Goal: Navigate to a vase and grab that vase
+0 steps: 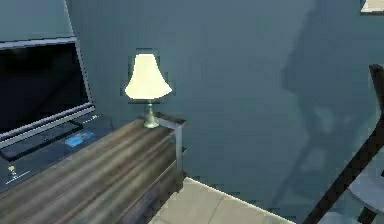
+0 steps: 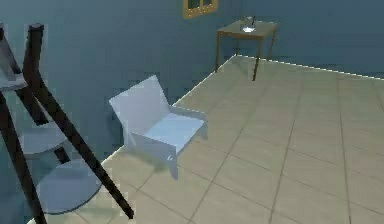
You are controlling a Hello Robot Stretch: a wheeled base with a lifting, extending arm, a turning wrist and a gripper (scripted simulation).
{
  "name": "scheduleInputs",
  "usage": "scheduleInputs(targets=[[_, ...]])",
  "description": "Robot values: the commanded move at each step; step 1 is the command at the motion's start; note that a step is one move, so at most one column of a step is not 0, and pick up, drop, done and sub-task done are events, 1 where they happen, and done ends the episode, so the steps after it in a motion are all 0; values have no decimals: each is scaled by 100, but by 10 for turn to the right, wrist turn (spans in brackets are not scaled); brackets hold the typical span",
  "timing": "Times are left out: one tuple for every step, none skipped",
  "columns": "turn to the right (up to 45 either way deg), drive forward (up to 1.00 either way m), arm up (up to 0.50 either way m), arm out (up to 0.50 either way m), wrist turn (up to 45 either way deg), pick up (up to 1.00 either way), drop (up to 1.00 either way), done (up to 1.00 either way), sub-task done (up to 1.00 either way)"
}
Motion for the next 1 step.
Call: scheduleInputs(targets=[[-450, 0, 0, 0, 0, 0, 0, 0, 0]])
